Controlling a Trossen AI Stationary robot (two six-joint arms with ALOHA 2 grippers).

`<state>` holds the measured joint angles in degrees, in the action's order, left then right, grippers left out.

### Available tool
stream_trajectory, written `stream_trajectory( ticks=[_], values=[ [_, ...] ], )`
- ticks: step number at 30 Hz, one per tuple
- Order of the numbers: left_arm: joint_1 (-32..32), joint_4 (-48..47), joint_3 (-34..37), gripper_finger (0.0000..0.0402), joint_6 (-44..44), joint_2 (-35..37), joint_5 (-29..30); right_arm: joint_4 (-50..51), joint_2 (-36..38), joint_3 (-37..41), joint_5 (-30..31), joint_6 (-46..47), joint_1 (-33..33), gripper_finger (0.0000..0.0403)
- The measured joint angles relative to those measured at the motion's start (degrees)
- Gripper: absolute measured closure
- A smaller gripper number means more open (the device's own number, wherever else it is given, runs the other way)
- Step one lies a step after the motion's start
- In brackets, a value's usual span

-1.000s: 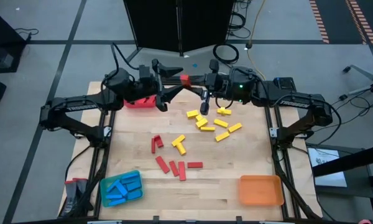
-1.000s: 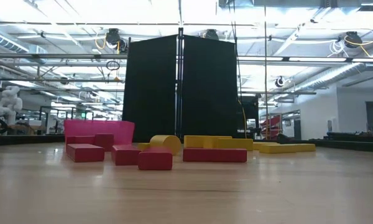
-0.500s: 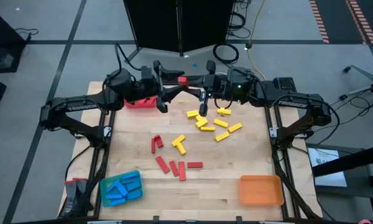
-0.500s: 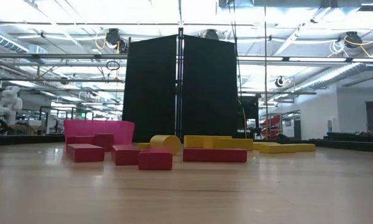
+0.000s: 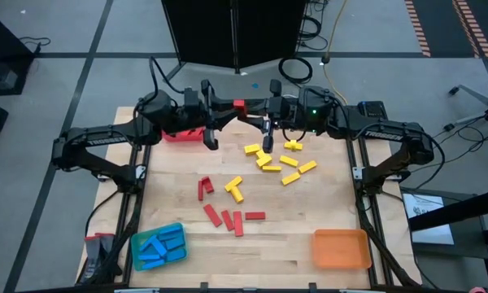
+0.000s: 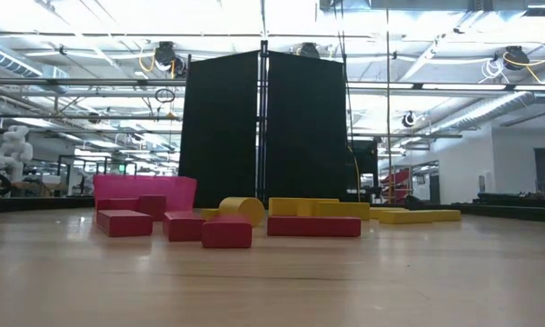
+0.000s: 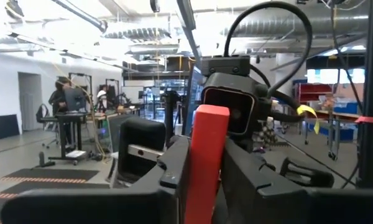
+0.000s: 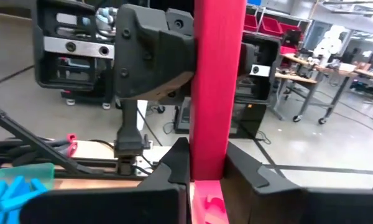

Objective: Sort blocks
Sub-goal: Put the red block into the red bin

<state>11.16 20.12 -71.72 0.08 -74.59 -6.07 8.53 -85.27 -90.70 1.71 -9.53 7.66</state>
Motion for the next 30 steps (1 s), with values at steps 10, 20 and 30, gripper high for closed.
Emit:
stream_trajectory(
  ticks=[10,20,30],
  values=[
    [0.0,-0.1,0.0,0.0333,-0.6,0.0,-0.3,0.4,0.0,0.0,-1.8,0.6,0.2,0.0363],
    [0.2,-0.7,0.0,0.0341,-1.4,-0.1,3.0,0.3,0.0,0.0,0.1,2.5,0.9,0.0166],
    [4.6,-21.6,-0.1,0.0341,0.3,5.8,19.3,10.2,6.8,0.0,1.8,5.1,3.5,0.0115]
  ],
)
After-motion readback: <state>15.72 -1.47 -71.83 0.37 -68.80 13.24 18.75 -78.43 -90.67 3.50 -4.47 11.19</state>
